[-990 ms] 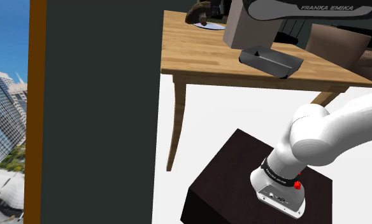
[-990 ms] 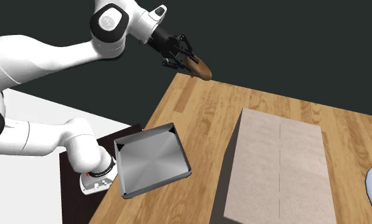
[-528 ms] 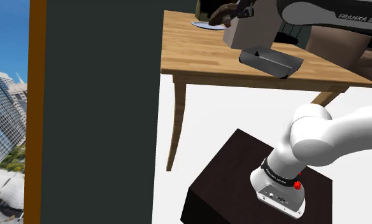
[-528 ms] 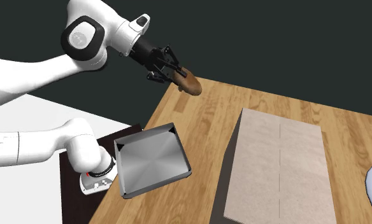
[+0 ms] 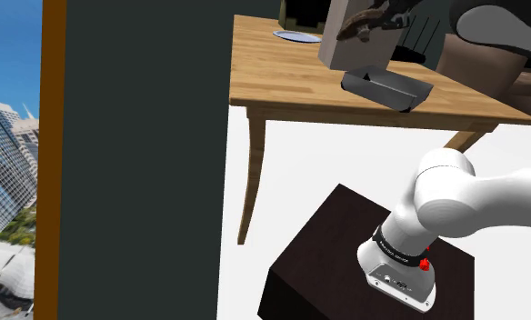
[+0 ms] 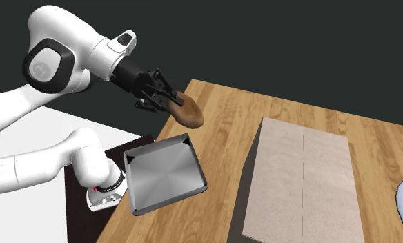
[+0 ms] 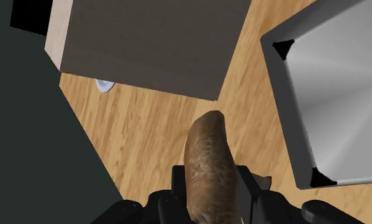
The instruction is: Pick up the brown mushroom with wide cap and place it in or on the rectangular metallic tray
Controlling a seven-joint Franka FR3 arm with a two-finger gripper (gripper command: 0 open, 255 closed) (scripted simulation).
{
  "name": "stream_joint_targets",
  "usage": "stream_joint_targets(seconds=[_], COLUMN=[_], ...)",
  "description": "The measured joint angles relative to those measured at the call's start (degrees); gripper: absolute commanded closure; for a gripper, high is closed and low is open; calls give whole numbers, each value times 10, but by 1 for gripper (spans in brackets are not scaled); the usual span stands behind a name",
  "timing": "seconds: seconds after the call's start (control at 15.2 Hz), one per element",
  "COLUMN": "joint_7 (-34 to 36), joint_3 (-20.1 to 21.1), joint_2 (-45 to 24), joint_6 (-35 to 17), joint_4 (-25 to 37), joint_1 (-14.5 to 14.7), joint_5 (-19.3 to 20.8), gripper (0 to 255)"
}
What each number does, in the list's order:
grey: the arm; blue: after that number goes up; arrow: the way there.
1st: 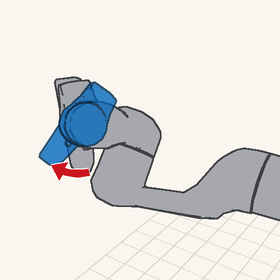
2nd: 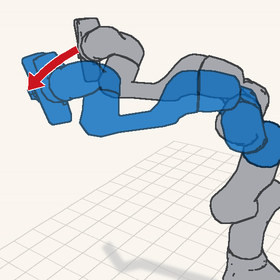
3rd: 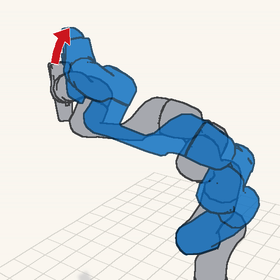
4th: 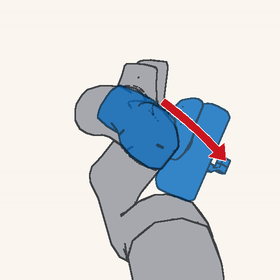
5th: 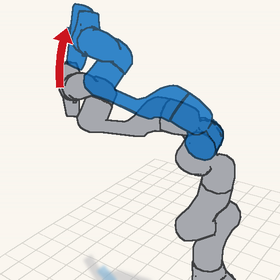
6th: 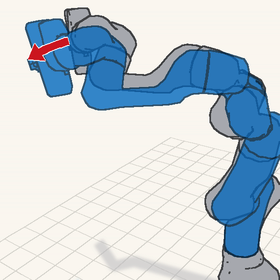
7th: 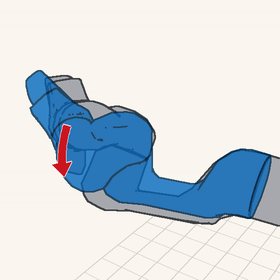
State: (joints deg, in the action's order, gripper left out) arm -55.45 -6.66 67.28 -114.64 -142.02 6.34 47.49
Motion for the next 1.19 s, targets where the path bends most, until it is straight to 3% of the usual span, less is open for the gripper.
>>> stream_joint_targets(seconds=[0.66, 1.19], joint_7=[-145, -148], joint_3=[-73, -92], joint_2=[168, 226], joint_6=[72, 64], joint_4=[-20, -83], joint_1=[-18, -30], joint_5=[17, 34], gripper=[255, 255])
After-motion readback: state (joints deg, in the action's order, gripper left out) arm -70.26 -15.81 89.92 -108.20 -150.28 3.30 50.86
